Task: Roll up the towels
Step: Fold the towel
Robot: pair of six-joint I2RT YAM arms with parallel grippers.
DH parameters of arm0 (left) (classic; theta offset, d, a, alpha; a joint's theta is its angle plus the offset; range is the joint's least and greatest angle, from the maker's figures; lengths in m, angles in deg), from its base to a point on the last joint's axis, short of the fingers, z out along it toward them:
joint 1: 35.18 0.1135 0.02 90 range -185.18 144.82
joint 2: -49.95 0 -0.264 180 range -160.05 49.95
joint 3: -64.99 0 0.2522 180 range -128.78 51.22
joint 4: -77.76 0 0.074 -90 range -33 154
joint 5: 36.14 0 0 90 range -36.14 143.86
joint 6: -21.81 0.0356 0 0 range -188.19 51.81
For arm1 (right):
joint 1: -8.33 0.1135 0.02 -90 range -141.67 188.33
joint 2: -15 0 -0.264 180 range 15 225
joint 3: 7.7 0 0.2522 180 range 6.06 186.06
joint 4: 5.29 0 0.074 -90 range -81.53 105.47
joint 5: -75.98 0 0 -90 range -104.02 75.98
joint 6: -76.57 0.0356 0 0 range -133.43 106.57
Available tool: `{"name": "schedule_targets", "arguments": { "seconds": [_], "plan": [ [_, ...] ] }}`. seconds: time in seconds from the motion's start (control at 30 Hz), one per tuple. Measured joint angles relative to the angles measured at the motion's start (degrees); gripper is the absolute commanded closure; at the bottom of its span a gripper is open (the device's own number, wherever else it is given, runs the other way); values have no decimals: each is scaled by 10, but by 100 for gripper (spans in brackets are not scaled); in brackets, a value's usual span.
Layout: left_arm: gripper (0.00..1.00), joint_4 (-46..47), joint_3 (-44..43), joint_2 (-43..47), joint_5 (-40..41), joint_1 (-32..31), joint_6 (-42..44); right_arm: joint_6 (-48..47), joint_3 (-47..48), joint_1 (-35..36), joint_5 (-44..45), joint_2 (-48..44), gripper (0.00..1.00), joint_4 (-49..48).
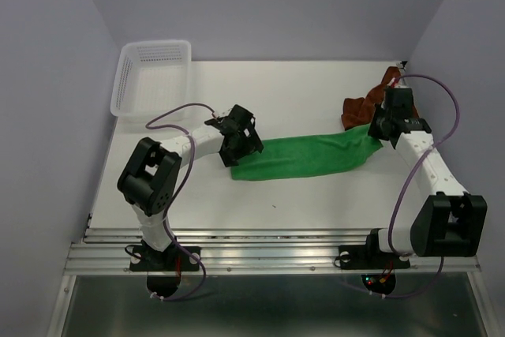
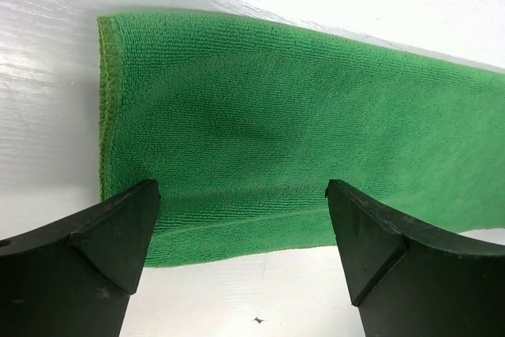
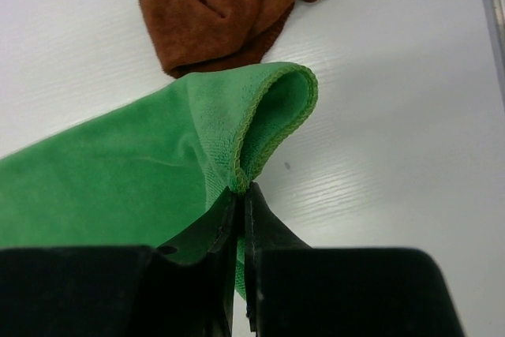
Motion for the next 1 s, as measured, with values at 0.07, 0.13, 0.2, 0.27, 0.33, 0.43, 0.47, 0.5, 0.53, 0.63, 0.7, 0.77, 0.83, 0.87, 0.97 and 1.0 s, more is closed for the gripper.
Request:
{"name": "schedule_targets", "arguments": {
  "seconds": [0.07, 0.13, 0.2, 0.27, 0.33, 0.43, 0.47, 0.5, 0.53, 0.63, 0.7, 0.77, 0.83, 0.87, 0.97, 1.0],
  "plan": [
    [1, -6, -6, 0, 2, 0, 0, 0, 0, 4, -22, -12, 99, 2],
    [1, -14, -12, 2, 5, 1, 1, 0, 0, 10, -38, -23, 99, 3],
    [1, -18, -13, 6, 9, 2, 2, 1, 3, 28, -49, -32, 99, 9],
    [1, -26, -13, 16, 10, 7, 5, 1, 11, 53, -54, -33, 99, 14],
    [1, -31, -12, 28, 12, 12, 7, 4, 19, 82, -56, -32, 99, 16],
    [1, -30, 6, 64, 18, 28, 10, 10, 33, 127, -62, -30, 99, 22],
    [1, -31, 15, 78, 21, 35, 11, 14, 38, 147, -64, -27, 99, 22],
    [1, -30, 23, 88, 23, 40, 12, 18, 41, 158, -66, -25, 99, 22],
    [1, -31, 32, 100, 23, 49, 12, 22, 44, 169, -69, -21, 99, 21],
    [1, -25, 70, 138, 28, 77, 20, 46, 47, 201, -89, -9, 99, 16],
    [1, -19, 100, 153, 28, 99, 27, 62, 47, 210, -105, -5, 99, 12],
    [1, -9, 126, 157, 24, 121, 34, 78, 47, 220, -120, -4, 99, 5],
    [1, -7, 152, 158, 22, 138, 40, 88, 47, 231, -127, -4, 99, -1],
    [1, -7, 161, 158, 22, 142, 43, 95, 47, 236, -132, -4, 99, -6],
    [1, -5, 172, 159, 18, 143, 49, 106, 48, 257, -143, -3, 99, -15],
    [1, -3, 173, 160, 17, 143, 52, 110, 50, 266, -146, -2, 99, -15]
  ]
}}
